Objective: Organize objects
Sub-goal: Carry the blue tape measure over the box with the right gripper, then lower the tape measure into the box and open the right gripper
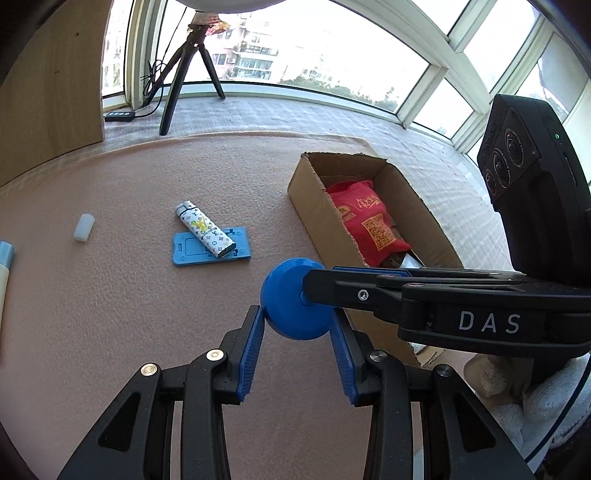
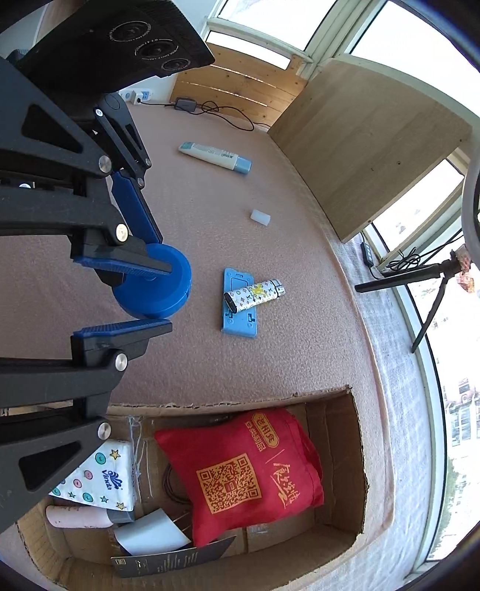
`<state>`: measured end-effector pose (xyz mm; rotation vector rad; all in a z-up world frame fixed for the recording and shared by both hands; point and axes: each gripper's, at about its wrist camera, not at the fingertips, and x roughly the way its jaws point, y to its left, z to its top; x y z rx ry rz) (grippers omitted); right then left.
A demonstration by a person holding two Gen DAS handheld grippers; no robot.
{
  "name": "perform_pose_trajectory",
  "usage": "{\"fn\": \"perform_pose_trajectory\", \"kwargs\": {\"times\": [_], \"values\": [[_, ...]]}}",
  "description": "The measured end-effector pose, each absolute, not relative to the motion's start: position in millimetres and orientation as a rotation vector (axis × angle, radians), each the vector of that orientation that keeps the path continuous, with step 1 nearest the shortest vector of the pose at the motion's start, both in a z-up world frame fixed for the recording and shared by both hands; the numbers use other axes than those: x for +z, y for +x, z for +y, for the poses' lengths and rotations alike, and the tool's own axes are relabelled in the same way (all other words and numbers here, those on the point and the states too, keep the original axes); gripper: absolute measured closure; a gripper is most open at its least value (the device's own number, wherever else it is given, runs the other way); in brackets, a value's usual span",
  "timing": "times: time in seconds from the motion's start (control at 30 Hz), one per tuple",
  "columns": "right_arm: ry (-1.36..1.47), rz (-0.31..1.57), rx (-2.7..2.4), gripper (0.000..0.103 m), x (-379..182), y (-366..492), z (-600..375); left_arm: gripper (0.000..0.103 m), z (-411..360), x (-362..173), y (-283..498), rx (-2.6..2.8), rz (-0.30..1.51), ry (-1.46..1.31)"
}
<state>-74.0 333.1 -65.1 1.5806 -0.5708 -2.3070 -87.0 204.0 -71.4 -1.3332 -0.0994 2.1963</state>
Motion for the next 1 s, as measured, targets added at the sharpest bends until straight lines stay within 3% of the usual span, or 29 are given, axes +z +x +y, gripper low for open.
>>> {"fn": "perform_pose_trajectory", "kwargs": {"times": [0.73,1.0], "values": [[1.616,-0.722,-2.480,0.081,-63.5,-19.6,461.7,0.063,346.0,-68.1,-55.0,1.945,0.039,-1.275],[1.610,-0.749,-2.515,0.069,-63.6,-14.3,476.0,0.063,343.9,-66.2,-56.4,1.968,0.044,-1.274]]}}
